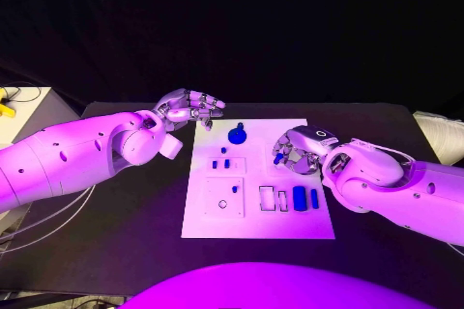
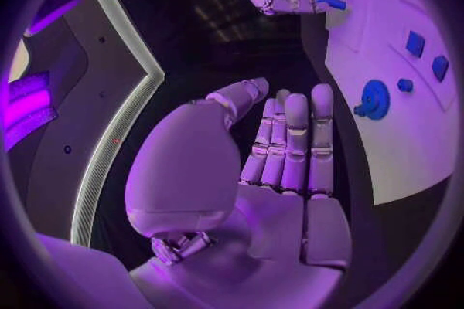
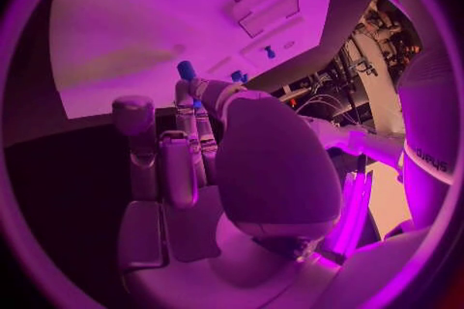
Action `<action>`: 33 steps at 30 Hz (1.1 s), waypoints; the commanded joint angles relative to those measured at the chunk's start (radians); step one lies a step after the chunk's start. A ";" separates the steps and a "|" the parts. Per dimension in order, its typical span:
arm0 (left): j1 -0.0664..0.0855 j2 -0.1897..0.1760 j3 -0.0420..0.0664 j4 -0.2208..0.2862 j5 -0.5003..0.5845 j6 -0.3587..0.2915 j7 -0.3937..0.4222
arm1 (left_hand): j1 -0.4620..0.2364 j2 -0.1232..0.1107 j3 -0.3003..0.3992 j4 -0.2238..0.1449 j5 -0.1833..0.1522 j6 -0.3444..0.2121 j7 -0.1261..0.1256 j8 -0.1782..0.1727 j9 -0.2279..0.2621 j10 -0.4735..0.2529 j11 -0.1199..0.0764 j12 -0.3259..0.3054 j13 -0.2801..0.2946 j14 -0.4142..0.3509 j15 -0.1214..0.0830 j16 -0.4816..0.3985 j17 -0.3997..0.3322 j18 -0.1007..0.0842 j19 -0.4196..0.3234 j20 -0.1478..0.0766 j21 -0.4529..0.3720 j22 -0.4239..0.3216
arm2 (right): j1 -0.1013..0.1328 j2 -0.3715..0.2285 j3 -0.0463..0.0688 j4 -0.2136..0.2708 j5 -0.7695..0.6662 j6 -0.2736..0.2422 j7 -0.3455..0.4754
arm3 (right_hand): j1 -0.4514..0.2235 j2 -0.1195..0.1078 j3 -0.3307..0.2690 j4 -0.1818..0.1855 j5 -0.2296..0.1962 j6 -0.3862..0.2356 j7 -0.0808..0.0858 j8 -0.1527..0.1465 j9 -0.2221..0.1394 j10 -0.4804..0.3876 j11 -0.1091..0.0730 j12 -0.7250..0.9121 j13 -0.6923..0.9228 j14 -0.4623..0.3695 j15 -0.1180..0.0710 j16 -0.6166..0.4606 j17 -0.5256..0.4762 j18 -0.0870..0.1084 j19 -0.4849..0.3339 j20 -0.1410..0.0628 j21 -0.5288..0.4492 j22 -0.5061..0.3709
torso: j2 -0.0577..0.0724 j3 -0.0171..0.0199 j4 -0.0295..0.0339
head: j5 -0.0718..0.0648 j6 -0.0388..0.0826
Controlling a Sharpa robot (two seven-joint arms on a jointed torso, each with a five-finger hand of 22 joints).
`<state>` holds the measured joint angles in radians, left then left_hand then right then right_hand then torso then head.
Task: Assemble the parts on the task board
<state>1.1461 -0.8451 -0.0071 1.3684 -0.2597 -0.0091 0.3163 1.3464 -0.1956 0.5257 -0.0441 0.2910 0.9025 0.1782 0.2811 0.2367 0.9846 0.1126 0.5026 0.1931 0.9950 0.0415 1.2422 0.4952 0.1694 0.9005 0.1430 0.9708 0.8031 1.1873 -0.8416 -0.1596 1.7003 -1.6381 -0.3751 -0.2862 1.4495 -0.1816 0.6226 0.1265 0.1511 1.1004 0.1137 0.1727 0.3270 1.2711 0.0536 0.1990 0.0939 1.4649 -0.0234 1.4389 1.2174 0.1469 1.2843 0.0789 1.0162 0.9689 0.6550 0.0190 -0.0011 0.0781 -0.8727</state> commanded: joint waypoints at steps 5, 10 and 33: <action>-0.002 0.003 0.001 -0.002 0.006 0.017 0.006 | 0.000 0.007 -0.005 0.000 0.003 -0.007 0.003 0.006 -0.001 -0.006 0.001 0.004 0.001 -0.001 0.005 0.006 0.001 0.015 0.007 0.001 -0.007 -0.002 | 0.017 -0.027 0.007 0.062 0.023 -0.063 -0.002 | -0.011 -0.001 0.007 -0.003 0.001 -0.003 0.002 0.073 0.099 0.019 -0.010 -0.004 0.002 0.040 -0.008 0.005 0.003 -0.017 0.003 -0.007 0.008 0.004 | -0.001 0.0003 -0.0009 | 0.001 0.000; -0.003 0.004 0.001 -0.002 0.006 0.017 0.006 | 0.000 0.007 -0.005 0.000 0.003 -0.007 0.003 0.006 -0.001 -0.006 0.001 0.004 0.001 -0.001 0.005 0.006 0.001 0.015 0.007 0.001 -0.007 -0.002 | 0.020 -0.025 0.008 0.092 0.029 -0.058 0.007 | -0.016 -0.002 0.011 -0.009 0.000 -0.003 0.001 0.076 0.102 0.021 -0.010 -0.006 0.003 0.040 -0.008 0.005 0.003 -0.016 0.003 -0.007 0.008 0.005 | 0.000 0.0011 -0.0024 | 0.005 0.000; -0.006 0.016 0.001 -0.005 0.006 0.022 0.005 | 0.001 0.008 -0.005 0.000 0.004 -0.008 0.003 0.007 -0.001 -0.008 0.001 0.005 0.001 -0.002 0.005 0.006 0.002 0.015 0.007 0.001 -0.008 -0.002 | -0.061 0.150 -0.024 0.110 -0.042 -0.020 0.061 | -0.021 -0.003 0.017 -0.017 0.001 -0.005 0.002 0.079 0.106 0.022 -0.010 -0.011 0.003 0.039 -0.008 0.003 -0.001 -0.015 -0.001 -0.007 0.002 0.000 | 0.003 -0.0011 0.0014 | 0.043 0.000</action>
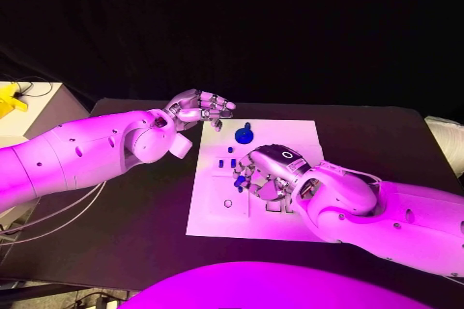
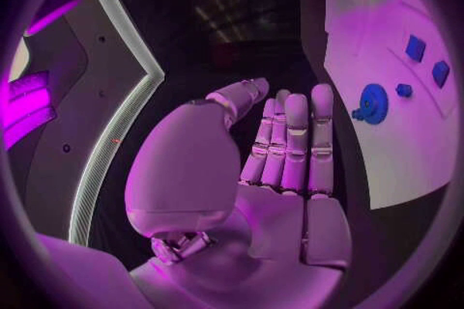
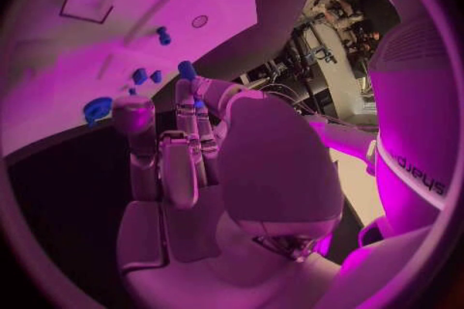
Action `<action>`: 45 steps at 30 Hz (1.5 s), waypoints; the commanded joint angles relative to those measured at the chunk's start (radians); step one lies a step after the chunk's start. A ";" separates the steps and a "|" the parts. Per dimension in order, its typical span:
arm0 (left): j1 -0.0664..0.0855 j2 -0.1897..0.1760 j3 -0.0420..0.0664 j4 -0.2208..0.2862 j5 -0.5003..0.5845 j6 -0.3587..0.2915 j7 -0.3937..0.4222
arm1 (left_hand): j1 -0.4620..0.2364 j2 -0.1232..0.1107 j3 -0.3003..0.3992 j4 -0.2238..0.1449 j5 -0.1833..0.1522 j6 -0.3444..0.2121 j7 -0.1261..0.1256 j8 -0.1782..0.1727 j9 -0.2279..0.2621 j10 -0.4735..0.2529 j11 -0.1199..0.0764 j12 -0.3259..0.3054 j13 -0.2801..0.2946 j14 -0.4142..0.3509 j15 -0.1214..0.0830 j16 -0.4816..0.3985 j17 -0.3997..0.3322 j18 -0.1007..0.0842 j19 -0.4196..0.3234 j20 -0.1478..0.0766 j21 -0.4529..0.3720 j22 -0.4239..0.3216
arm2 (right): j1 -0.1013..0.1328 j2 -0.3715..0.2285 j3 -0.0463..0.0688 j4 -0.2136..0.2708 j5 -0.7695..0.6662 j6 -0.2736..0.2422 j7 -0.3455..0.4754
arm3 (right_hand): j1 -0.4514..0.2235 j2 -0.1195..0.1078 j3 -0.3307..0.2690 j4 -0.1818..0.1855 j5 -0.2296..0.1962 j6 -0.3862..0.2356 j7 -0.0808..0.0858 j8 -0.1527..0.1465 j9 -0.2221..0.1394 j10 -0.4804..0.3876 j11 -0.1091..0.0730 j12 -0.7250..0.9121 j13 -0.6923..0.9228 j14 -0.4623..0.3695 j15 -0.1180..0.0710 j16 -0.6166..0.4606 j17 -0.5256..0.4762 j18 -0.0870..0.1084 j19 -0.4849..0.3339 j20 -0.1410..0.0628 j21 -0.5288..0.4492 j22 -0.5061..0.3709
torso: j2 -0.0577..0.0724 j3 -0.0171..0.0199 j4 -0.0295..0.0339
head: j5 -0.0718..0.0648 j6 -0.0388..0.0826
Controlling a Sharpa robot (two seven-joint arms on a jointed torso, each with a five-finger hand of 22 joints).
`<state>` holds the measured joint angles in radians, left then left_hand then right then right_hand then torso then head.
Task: Assemble the parts on the task board
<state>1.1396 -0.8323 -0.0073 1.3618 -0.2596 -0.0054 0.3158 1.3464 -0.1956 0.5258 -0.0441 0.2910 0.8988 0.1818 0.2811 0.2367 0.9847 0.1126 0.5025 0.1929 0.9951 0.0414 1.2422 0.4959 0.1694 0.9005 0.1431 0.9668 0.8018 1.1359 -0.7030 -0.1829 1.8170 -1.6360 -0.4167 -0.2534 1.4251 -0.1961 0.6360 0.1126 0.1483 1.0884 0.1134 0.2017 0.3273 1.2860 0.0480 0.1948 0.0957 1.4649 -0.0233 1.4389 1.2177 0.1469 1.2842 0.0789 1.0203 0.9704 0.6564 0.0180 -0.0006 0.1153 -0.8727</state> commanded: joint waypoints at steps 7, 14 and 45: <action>0.000 0.003 0.001 0.003 0.006 0.018 0.005 | 0.001 0.007 -0.005 0.001 0.004 -0.005 -0.001 0.007 -0.001 -0.010 0.001 0.005 0.002 -0.002 0.005 0.007 0.001 0.015 0.007 0.001 -0.004 -0.001 | -0.042 0.055 -0.006 -0.031 -0.055 0.041 0.033 | 0.002 0.012 0.006 -0.006 0.005 0.006 0.002 0.050 0.107 0.007 -0.004 -0.008 0.002 0.039 -0.008 0.003 -0.002 -0.015 -0.002 -0.007 -0.004 -0.003 | 0.002 -0.0003 0.0009 | 0.014 0.000; 0.000 0.004 0.001 0.005 0.006 0.019 0.004 | 0.001 0.007 -0.005 0.001 0.004 -0.005 -0.001 0.007 -0.001 -0.010 0.001 0.005 0.002 -0.002 0.005 0.007 0.001 0.015 0.007 0.001 -0.004 -0.001 | -0.058 0.079 -0.010 -0.057 -0.063 0.064 0.027 | 0.001 0.012 0.007 -0.007 0.006 0.005 0.003 0.050 0.108 0.007 -0.004 -0.009 0.002 0.039 -0.008 0.003 -0.003 -0.014 -0.003 -0.007 -0.005 -0.004 | 0.001 0.0011 -0.0003 | 0.020 0.000; 0.000 0.001 0.001 0.005 0.006 0.020 0.000 | 0.001 0.007 -0.006 0.001 0.003 -0.006 -0.001 0.007 -0.001 -0.011 0.001 0.006 0.002 -0.003 0.005 0.007 0.001 0.015 0.008 0.001 -0.005 -0.002 | -0.077 0.098 -0.015 -0.093 -0.093 0.097 -0.003 | -0.003 0.013 0.010 -0.011 0.008 0.003 0.004 0.051 0.109 0.008 -0.003 -0.011 0.002 0.039 -0.008 0.004 0.000 -0.014 -0.004 -0.007 -0.006 -0.004 | 0.001 0.0006 -0.0004 | 0.023 0.000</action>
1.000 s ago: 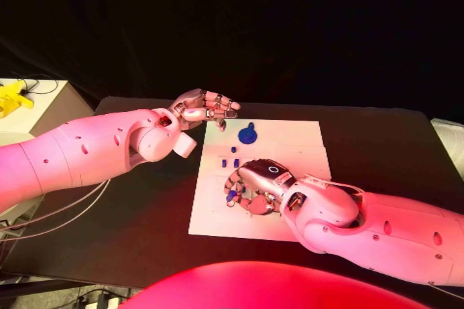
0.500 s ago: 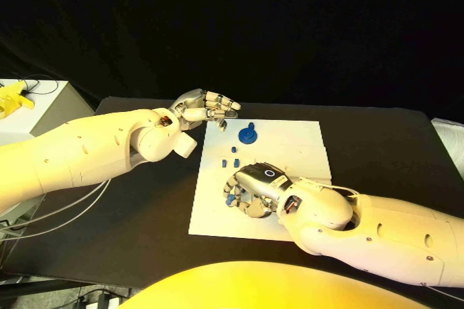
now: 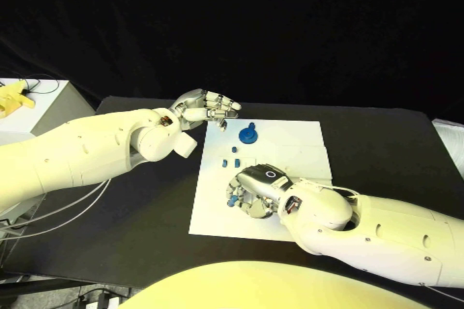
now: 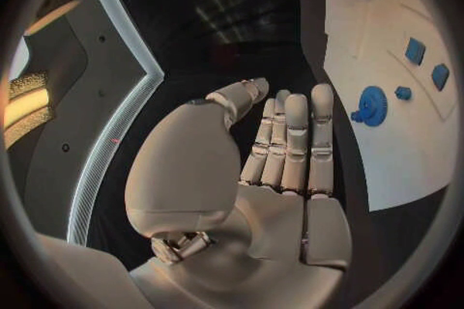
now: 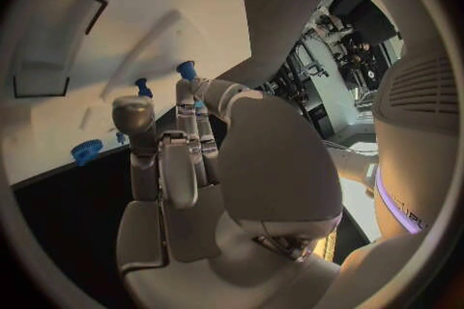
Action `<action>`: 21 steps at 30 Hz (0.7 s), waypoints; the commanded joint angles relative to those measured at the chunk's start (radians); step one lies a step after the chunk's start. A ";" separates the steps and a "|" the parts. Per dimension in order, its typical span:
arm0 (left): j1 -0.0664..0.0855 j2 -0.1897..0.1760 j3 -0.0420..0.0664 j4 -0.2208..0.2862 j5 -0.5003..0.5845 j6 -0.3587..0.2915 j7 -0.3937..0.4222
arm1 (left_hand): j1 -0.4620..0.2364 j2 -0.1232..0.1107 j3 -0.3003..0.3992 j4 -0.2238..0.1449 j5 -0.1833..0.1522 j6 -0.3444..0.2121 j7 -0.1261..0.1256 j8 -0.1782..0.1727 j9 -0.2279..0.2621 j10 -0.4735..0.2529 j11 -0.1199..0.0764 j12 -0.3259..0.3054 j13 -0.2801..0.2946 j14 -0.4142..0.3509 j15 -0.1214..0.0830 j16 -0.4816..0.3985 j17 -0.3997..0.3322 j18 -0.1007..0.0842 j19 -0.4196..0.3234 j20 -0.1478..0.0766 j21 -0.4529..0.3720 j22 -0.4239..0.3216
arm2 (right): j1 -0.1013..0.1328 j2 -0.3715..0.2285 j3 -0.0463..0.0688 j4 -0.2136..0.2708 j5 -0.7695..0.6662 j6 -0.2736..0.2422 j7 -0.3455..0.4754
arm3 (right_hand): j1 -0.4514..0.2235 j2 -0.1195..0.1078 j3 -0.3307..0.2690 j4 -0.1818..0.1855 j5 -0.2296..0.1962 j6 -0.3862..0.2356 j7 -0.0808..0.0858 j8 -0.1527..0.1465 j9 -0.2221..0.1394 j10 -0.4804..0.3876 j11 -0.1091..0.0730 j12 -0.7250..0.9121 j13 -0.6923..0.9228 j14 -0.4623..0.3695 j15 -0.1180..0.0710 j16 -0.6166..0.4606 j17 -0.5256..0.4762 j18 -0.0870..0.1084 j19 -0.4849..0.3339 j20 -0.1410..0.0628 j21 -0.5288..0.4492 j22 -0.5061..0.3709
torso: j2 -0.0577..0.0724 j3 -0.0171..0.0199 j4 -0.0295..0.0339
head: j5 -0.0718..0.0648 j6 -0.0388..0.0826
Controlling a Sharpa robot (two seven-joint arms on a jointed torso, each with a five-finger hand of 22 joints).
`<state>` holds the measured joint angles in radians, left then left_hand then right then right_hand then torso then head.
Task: Assemble the parts on the task board
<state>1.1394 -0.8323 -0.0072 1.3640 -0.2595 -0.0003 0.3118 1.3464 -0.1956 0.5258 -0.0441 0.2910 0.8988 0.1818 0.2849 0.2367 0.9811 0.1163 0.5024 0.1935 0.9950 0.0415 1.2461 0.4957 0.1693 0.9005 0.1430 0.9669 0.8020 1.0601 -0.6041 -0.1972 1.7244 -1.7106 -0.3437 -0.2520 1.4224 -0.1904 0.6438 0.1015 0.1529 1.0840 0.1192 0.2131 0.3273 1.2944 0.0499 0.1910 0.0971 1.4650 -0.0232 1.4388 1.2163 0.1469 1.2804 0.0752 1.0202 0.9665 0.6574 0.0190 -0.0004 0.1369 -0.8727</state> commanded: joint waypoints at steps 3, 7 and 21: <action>0.000 0.000 0.001 0.003 0.006 0.015 0.004 | 0.001 0.007 -0.006 0.001 0.003 -0.006 -0.001 0.004 -0.001 -0.008 -0.002 0.006 0.001 -0.003 0.005 0.003 0.001 0.015 0.008 0.001 -0.005 -0.002 | -0.001 -0.001 0.000 -0.003 -0.019 0.028 -0.005 | 0.000 0.007 0.002 0.000 0.003 0.008 -0.002 0.040 0.109 -0.001 -0.005 -0.007 0.001 0.039 -0.008 0.004 0.001 -0.014 0.000 -0.003 -0.006 0.000 | -0.001 -0.0007 -0.0009 | 0.001 0.000; 0.000 0.000 0.001 0.004 0.006 0.015 0.004 | 0.001 0.007 -0.006 0.001 0.003 -0.006 -0.001 0.004 -0.001 -0.008 -0.002 0.006 0.001 -0.003 0.005 0.003 0.001 0.015 0.008 0.001 -0.005 -0.002 | -0.002 0.001 -0.001 -0.007 -0.019 0.034 -0.005 | 0.000 0.007 0.002 0.000 0.003 0.008 -0.002 0.040 0.109 -0.001 -0.005 -0.007 0.001 0.039 -0.008 0.004 0.001 -0.014 0.000 -0.003 -0.006 0.000 | -0.001 -0.0001 -0.0004 | 0.001 0.000; 0.000 0.000 0.001 0.004 0.006 0.015 0.004 | 0.001 0.007 -0.006 0.001 0.003 -0.006 -0.001 0.004 -0.001 -0.008 -0.002 0.006 0.001 -0.003 0.005 0.003 0.001 0.015 0.008 0.001 -0.005 -0.002 | -0.016 0.023 -0.007 -0.033 -0.011 0.035 0.008 | -0.026 -0.001 0.000 -0.012 0.007 -0.017 0.007 0.033 0.113 -0.023 0.004 -0.028 -0.002 0.037 0.000 0.000 -0.009 -0.012 -0.011 0.001 -0.022 -0.012 | 0.000 -0.0001 -0.0006 | 0.002 0.000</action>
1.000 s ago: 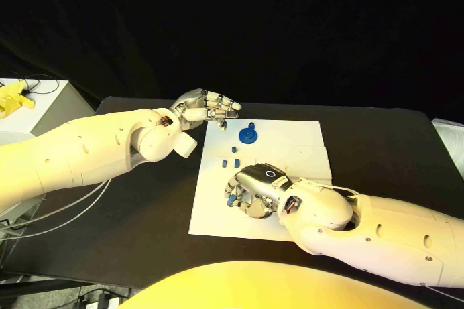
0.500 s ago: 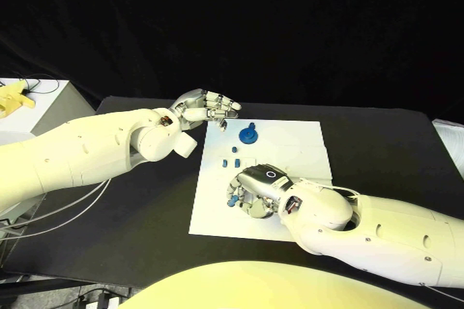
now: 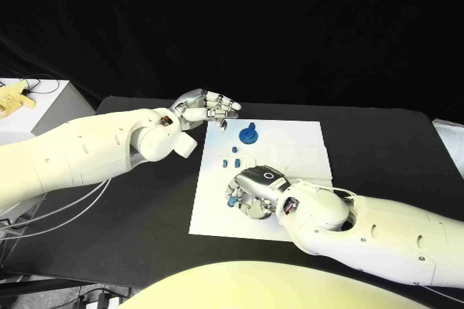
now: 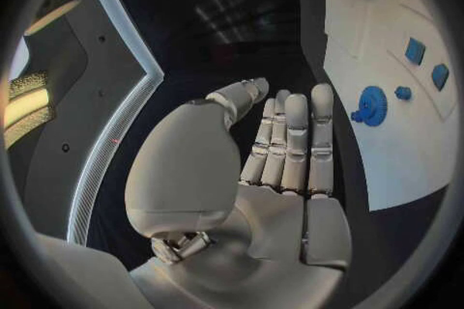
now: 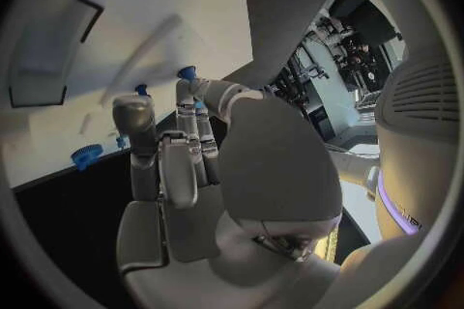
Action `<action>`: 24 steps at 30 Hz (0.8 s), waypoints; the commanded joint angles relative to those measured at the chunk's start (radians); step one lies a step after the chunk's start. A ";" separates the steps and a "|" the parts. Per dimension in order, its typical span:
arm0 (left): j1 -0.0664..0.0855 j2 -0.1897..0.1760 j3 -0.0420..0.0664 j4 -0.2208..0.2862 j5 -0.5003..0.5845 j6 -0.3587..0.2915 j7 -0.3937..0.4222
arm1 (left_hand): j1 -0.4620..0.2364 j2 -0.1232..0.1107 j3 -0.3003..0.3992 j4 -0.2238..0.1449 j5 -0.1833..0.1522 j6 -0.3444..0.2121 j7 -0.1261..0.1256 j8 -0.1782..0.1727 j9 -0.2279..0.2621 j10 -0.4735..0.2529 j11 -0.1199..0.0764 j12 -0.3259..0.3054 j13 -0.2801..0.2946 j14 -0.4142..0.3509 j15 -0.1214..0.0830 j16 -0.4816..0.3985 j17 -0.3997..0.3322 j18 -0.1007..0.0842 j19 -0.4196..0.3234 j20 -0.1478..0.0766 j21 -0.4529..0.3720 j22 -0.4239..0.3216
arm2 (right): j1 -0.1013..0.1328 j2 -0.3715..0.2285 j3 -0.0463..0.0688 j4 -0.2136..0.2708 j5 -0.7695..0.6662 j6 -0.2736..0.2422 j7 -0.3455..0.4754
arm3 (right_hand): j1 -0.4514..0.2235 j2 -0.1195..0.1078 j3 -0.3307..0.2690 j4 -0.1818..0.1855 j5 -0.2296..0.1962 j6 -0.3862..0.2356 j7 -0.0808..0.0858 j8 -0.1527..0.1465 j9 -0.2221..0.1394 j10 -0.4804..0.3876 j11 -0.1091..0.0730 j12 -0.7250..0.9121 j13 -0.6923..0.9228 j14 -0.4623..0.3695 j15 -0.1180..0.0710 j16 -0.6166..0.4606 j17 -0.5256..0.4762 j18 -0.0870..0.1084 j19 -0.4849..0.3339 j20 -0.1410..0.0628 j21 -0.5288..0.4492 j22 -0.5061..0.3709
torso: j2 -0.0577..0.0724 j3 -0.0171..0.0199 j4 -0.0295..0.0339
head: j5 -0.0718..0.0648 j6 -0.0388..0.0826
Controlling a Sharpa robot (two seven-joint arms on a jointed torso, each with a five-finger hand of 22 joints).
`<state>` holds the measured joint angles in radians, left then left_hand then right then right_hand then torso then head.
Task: Assemble the parts on the task board
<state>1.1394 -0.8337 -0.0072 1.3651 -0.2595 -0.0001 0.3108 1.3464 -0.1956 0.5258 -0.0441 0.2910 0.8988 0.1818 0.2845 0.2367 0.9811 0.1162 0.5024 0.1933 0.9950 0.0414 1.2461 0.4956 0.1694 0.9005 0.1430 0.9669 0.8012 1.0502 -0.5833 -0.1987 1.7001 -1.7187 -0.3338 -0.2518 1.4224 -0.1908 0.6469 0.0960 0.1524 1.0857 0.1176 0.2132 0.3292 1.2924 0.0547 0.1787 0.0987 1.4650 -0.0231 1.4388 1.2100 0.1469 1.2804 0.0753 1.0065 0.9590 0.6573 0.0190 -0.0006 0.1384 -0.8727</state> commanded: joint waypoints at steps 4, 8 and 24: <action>0.000 0.002 0.001 0.002 0.006 0.015 0.005 | 0.001 0.007 -0.006 0.001 0.003 -0.006 -0.001 0.004 -0.001 -0.008 -0.002 0.006 0.001 -0.003 0.005 0.003 0.001 0.015 0.008 0.001 -0.005 -0.001 | -0.007 0.007 -0.007 -0.014 0.010 0.022 0.024 | -0.065 -0.024 -0.028 -0.009 0.024 -0.060 0.023 0.008 0.103 -0.059 0.016 -0.043 -0.009 0.036 0.014 0.000 -0.003 -0.012 -0.017 0.013 -0.019 -0.009 | 0.000 0.0000 -0.0007 | -0.001 0.000; 0.000 0.003 0.001 0.001 0.006 0.015 0.005 | 0.001 0.007 -0.006 0.001 0.003 -0.006 -0.001 0.004 -0.001 -0.008 -0.002 0.006 0.001 -0.003 0.005 0.003 0.001 0.015 0.008 0.001 -0.005 -0.001 | -0.008 0.008 -0.008 -0.017 0.017 0.019 0.031 | -0.092 -0.046 -0.050 -0.004 0.038 -0.087 0.027 -0.012 0.095 -0.095 0.026 -0.060 -0.016 0.034 0.023 -0.001 -0.008 -0.009 -0.023 0.022 -0.032 -0.018 | -0.001 0.0000 -0.0013 | -0.002 0.000; 0.000 0.001 0.001 0.000 0.006 0.018 0.004 | 0.001 0.007 -0.006 0.001 0.003 -0.006 -0.001 0.004 -0.001 -0.008 -0.002 0.006 0.001 -0.003 0.005 0.003 0.001 0.015 0.008 0.001 -0.005 -0.001 | -0.008 -0.017 -0.009 -0.001 0.011 -0.077 0.019 | -0.100 -0.081 -0.168 0.003 0.053 -0.148 0.032 -0.065 0.072 -0.224 0.043 -0.049 -0.027 0.023 0.037 -0.012 -0.036 0.002 -0.041 0.038 -0.101 -0.068 | -0.001 0.0009 -0.0007 | -0.008 0.000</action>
<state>1.1394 -0.8337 -0.0072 1.3635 -0.2595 0.0011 0.3099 1.3464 -0.1956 0.5258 -0.0441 0.2909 0.8988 0.1818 0.2844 0.2367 0.9811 0.1162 0.5024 0.1931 0.9951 0.0415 1.2461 0.4955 0.1694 0.9005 0.1430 0.9669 0.8013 1.0431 -0.5986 -0.2079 1.6940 -1.7005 -0.3591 -0.2374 1.3138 -0.2743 0.4844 0.0997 0.2015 0.9435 0.1494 0.1542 0.4015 1.0737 0.0968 0.1255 0.0711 1.4633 0.0078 1.4310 1.1748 0.1470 1.2427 0.1130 0.9103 0.8913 0.6562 0.0197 -0.0017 0.1313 -0.8727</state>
